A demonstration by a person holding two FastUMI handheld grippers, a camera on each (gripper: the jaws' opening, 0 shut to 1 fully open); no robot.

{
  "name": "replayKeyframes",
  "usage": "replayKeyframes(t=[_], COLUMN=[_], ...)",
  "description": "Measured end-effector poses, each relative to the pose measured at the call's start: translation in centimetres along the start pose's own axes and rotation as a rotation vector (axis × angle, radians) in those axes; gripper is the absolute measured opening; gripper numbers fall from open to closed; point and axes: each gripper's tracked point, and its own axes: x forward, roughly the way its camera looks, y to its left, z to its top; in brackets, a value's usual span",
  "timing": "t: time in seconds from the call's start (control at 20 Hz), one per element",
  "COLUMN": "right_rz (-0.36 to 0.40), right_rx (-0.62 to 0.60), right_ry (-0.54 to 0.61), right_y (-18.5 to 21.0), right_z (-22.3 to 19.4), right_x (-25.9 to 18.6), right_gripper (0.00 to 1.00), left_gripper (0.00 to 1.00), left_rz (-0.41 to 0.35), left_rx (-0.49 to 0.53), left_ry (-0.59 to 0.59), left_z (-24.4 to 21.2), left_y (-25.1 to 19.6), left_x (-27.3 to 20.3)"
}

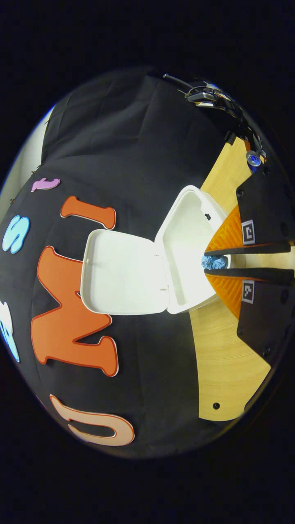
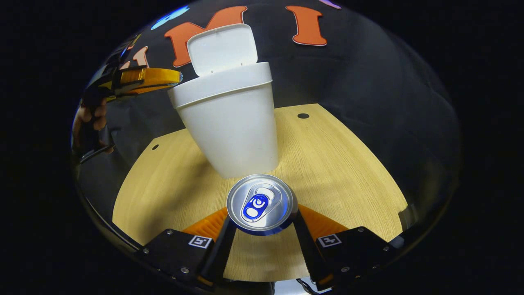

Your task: Press the lid of the desktop garbage bin to open it, pick up the crumpled paper on the desktop and throw it into the bin, then pick up the pop can on the desktop and drop it into the bin, and finally close the garbage bin lid.

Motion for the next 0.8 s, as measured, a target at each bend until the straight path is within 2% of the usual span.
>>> replayKeyframes(t=[0.1, 0.15, 0.2, 0.45, 0.6, 0.65, 0.8], right_rz=[-0.005, -0.006, -0.012, -0.026, -0.03, -0.031, -0.035], right_rx=[0.012, 0.016, 0.018, 0.041, 0.044, 0.045, 0.045], right_ry=[-0.001, -0.001, -0.004, -0.011, -0.01, -0.01, -0.016], right_y=[-0.03, -0.05, -0.17, -0.43, -0.55, -0.54, -0.67], right_z=[-0.05, -0.07, -0.01, -0.01, 0.05, 0.09, 0.25], right_x=[-0.07, -0.11, -0.1, -0.15, -0.16, -0.08, -0.03], right_gripper=[0.78, 0.83, 0.78, 0.78, 0.78, 0.79, 0.79], left_gripper=[0.18, 0.18, 0.18, 0.17, 0.22, 0.27, 0.3], left_rz=[-0.007, -0.01, -0.013, -0.009, -0.014, -0.014, -0.016], left_rx=[0.001, 0.003, 0.006, 0.021, 0.033, 0.032, 0.031], left_ry=[0.007, 0.011, 0.015, 0.026, 0.028, 0.029, 0.026], left_z=[-0.07, -0.18, -0.19, -0.67, -0.56, -0.59, -0.47], left_y=[-0.24, -0.42, -0.58, -0.84, -0.91, -0.9, -1.16], left_x=[0.38, 0.6, 0.64, 1.06, 0.87, 1.07, 0.76])
